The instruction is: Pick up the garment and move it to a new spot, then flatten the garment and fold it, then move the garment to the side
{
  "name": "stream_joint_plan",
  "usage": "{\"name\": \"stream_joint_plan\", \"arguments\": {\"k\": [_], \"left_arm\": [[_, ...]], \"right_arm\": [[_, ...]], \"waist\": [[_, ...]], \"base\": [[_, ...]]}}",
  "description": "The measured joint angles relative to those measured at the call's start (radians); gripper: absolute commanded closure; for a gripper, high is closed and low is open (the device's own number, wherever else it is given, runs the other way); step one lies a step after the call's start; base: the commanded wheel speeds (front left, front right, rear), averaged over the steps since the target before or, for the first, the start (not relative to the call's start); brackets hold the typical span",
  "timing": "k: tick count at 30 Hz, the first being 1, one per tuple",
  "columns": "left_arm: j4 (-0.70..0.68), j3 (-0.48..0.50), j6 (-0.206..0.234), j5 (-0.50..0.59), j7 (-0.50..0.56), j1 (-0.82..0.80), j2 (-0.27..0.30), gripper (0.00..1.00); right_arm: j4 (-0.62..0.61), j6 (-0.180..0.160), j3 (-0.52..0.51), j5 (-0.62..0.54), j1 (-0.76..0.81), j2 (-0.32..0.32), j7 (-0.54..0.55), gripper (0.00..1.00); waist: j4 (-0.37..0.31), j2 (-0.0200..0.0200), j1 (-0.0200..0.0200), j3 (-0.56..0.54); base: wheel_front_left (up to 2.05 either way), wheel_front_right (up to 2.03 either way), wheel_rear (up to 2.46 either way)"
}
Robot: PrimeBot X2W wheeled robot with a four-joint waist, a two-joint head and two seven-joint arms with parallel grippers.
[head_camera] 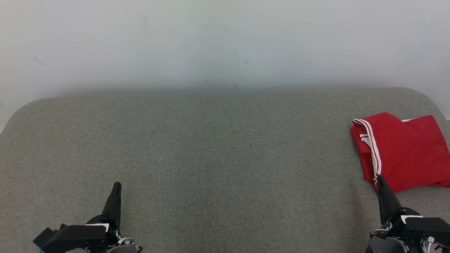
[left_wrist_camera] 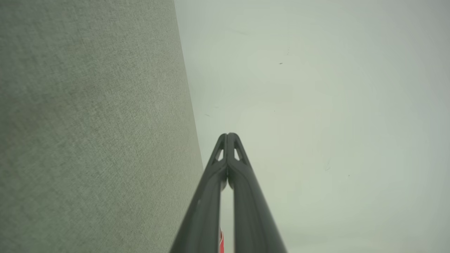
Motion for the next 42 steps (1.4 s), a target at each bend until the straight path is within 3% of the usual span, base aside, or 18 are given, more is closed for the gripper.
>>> {"name": "stream_joint_plan", "arguments": {"k": [42], "left_arm": [[0.000,0.000,0.000,0.000,0.000,0.000,0.000,1.00]], "right_arm": [[0.000,0.000,0.000,0.000,0.000,0.000,0.000,1.00]], "waist": [[0.000,0.0000,0.0000,0.000]], "base": [[0.00,0.00,0.00]]}}
